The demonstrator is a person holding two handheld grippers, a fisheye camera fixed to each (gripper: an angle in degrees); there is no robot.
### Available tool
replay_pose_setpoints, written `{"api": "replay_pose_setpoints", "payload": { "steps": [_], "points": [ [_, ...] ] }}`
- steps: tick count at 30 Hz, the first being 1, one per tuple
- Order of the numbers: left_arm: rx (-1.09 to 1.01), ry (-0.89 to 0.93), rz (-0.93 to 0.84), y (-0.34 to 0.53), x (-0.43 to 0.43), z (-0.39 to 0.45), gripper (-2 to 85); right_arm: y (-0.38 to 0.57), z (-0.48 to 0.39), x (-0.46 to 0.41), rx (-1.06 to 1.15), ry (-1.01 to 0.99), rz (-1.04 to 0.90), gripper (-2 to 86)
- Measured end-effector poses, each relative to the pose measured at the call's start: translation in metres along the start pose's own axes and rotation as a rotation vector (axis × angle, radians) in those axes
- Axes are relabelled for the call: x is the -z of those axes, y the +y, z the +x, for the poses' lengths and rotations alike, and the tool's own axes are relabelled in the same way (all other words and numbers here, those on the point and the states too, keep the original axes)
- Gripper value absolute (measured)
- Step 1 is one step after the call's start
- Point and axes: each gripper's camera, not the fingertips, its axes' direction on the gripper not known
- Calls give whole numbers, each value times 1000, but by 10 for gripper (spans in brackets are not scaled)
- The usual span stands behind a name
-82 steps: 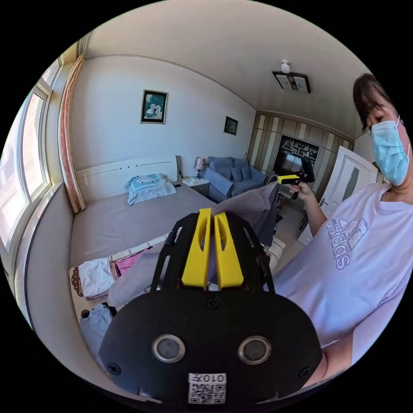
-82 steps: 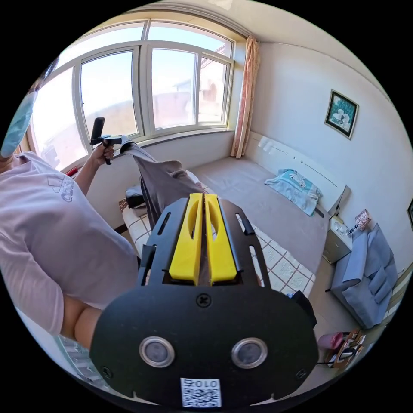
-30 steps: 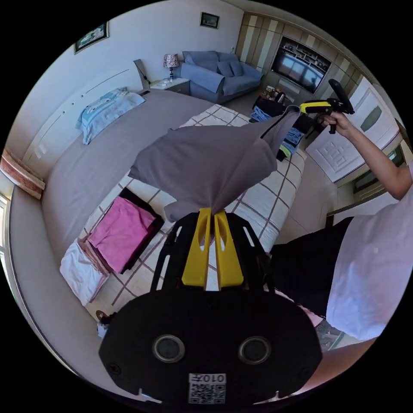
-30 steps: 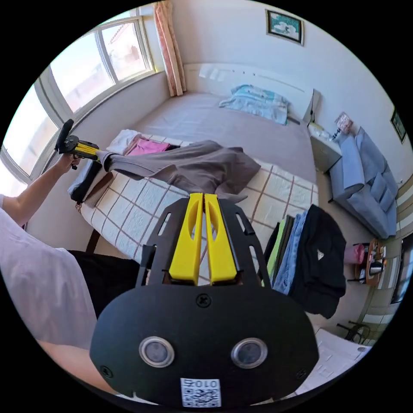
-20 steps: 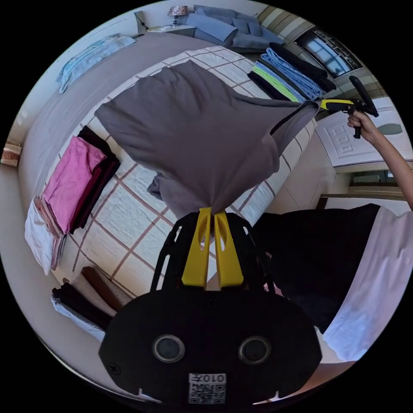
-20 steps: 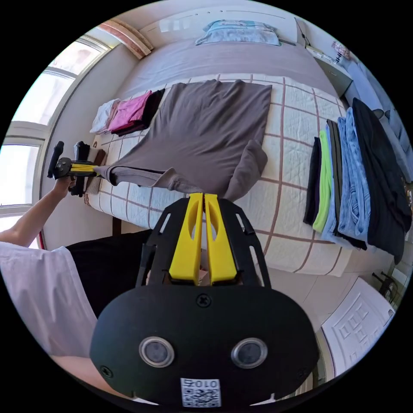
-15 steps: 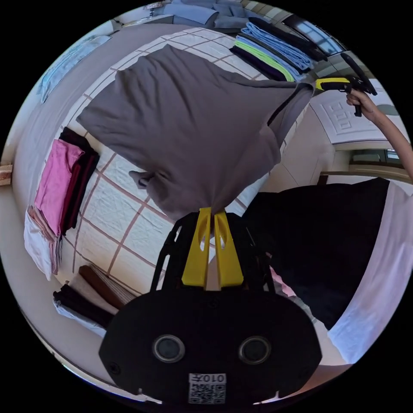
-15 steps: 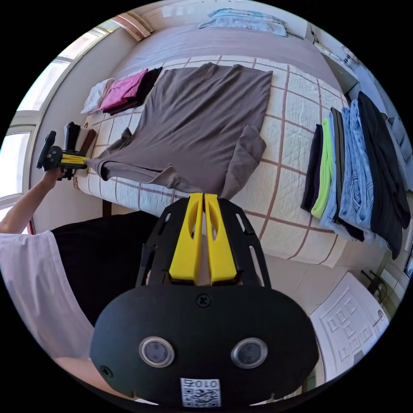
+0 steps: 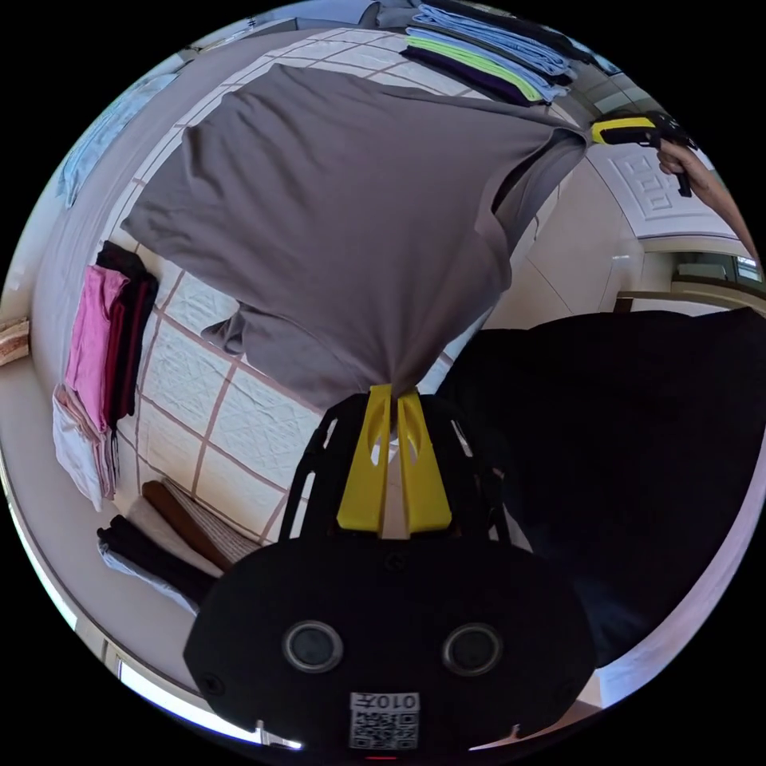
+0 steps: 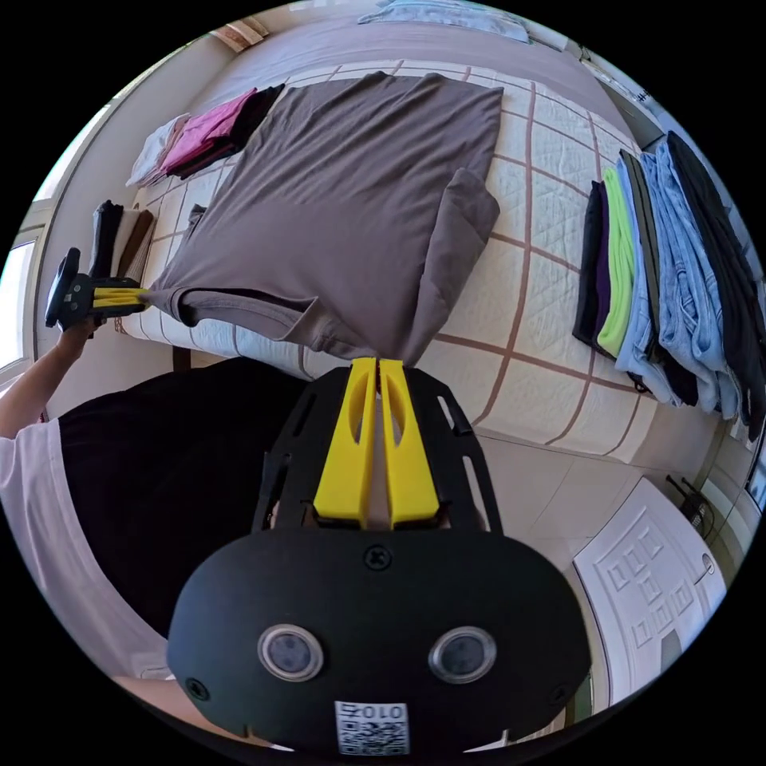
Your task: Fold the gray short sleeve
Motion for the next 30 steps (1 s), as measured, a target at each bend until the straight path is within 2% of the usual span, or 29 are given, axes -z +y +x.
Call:
{"api": "replay_pose_setpoints", "payload": {
  "steps": [18, 26, 30],
  "points": [
    [-60, 61, -149, 52, -128, 20, -3, -67, -53, -88, -77, -36, -175, 10],
    [-3, 75, -139, 88, -166, 15, 9, -95, -81, -117, -72, -45, -217, 13],
    [74, 193, -148, 124, -186, 6, 35, -104, -89, -126, -131, -82, -234, 20]
  ]
}}
